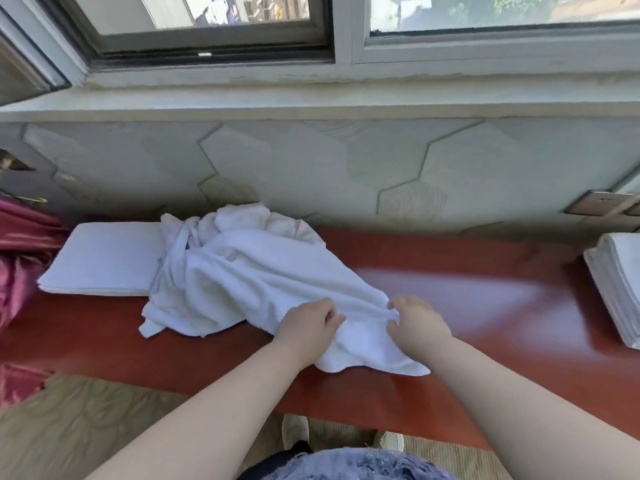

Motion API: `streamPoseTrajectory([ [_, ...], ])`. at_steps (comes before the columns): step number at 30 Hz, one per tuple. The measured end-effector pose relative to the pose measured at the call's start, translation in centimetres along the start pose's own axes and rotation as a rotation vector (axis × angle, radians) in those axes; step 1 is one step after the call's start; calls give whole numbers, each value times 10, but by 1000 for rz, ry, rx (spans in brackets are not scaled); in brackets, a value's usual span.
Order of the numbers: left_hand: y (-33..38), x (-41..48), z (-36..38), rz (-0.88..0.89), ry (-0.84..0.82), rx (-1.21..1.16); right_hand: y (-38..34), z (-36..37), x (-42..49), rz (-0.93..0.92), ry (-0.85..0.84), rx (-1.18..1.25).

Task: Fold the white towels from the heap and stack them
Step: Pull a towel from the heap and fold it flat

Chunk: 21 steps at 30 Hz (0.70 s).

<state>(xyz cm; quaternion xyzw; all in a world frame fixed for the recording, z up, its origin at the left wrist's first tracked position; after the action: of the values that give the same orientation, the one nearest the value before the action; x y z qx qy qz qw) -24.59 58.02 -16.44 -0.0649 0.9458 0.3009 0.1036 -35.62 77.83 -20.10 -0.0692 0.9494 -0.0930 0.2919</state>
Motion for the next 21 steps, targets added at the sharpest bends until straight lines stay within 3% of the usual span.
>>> streamPoseTrajectory([
  [5,-56,-25,-60,-103,260,61,-92,-4,-10,-221,10,31],
  [8,-105,-48,-99,-252,387,79,-148,-2,-7,-342,28,19],
  [13,-178,-73,-162,-395,522,9,-238,1,12,-392,85,44],
  [17,-212,-59,-188,-361,459,60,-299,11,30,-410,116,5],
  [21,-213,-25,-186,-210,317,51,-327,15,41,-382,188,-95],
])
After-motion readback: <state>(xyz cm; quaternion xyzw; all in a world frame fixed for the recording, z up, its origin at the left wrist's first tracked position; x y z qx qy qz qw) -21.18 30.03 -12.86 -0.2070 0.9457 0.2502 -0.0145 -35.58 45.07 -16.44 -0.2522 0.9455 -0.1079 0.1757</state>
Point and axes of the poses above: each hand's wrist, its own x-axis towards the middle knuckle, its own z-axis out of the palm, y = z × x, the point moved 6 cm from there along x, towards the middle knuckle, and after that the axes turned 15 degrees about z, right-handed, at the moved point
